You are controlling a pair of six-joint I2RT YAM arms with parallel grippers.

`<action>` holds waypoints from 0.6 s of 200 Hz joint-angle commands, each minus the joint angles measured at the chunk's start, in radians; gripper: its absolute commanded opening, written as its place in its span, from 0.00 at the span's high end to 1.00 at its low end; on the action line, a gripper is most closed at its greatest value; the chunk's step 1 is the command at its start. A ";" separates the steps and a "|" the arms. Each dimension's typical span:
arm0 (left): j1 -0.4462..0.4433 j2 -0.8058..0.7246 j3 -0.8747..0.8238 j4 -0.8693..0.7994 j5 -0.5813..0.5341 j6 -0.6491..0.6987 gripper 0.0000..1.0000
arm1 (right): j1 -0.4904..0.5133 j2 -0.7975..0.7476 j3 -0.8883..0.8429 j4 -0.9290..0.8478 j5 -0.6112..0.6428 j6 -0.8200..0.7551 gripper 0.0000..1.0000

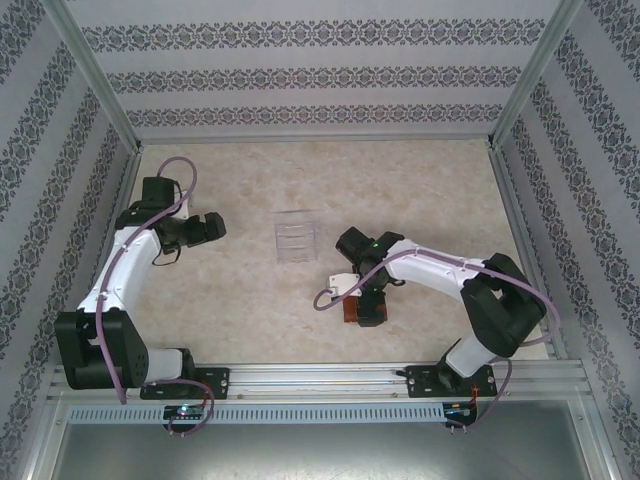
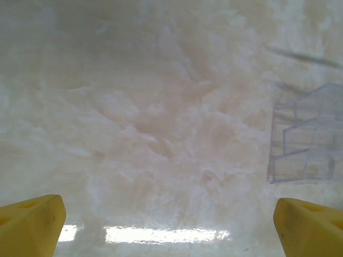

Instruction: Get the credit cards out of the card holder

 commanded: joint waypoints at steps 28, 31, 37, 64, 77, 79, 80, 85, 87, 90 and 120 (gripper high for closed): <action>0.020 0.006 0.001 -0.037 -0.013 0.018 0.00 | 0.001 0.063 0.004 0.011 -0.035 -0.023 0.02; 0.021 0.006 0.002 -0.037 -0.014 0.019 0.00 | 0.001 0.066 0.004 0.009 -0.038 -0.022 0.02; 0.022 0.005 0.002 -0.038 -0.015 0.019 0.00 | 0.002 0.071 0.004 0.008 -0.040 -0.022 0.02; 0.027 0.003 0.000 -0.038 -0.022 0.021 0.00 | 0.002 0.091 -0.004 0.019 -0.028 -0.023 0.02; 0.028 0.004 0.002 -0.043 -0.029 0.023 0.00 | -0.001 0.101 0.001 0.019 -0.017 -0.023 0.03; 0.029 0.004 0.001 -0.043 -0.029 0.023 0.00 | -0.001 0.103 0.002 0.020 -0.016 -0.023 0.03; 0.029 0.004 0.002 -0.043 -0.029 0.023 0.00 | -0.002 0.103 0.002 0.020 -0.015 -0.023 0.03; 0.029 0.004 0.001 -0.043 -0.028 0.023 0.00 | -0.002 0.106 0.003 0.021 -0.014 -0.023 0.03; 0.029 0.003 0.001 -0.042 -0.027 0.023 0.00 | -0.004 0.107 0.002 0.021 -0.014 -0.023 0.03; 0.030 0.002 0.002 -0.043 -0.027 0.023 0.00 | -0.004 0.108 0.000 0.020 -0.016 -0.023 0.04; 0.030 -0.004 -0.003 -0.040 -0.022 0.026 0.00 | -0.006 0.115 -0.001 0.022 -0.004 -0.010 0.08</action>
